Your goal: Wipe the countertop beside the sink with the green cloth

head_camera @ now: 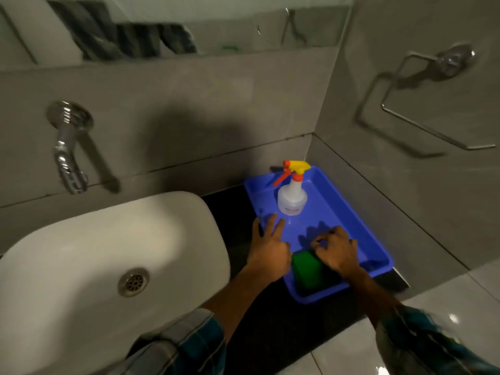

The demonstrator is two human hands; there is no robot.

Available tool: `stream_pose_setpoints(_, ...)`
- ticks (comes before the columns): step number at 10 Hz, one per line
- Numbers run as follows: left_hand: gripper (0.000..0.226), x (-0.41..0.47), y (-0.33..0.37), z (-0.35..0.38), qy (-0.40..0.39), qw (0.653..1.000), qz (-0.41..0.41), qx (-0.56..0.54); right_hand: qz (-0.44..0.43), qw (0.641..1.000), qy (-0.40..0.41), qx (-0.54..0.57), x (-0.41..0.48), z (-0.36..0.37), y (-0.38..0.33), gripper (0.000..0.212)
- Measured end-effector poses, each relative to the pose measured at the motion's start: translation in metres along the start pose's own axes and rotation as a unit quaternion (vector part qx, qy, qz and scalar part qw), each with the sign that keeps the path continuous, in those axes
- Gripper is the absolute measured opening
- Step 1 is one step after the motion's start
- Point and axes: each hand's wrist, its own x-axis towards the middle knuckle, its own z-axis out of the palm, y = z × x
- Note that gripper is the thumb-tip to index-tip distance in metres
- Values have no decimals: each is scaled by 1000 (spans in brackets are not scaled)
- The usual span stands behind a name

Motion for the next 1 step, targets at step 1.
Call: stream_pose_setpoints(1,36,-25,-49,-58,182,980,-27,72,-83,994,65,8,3,-27,-64,41)
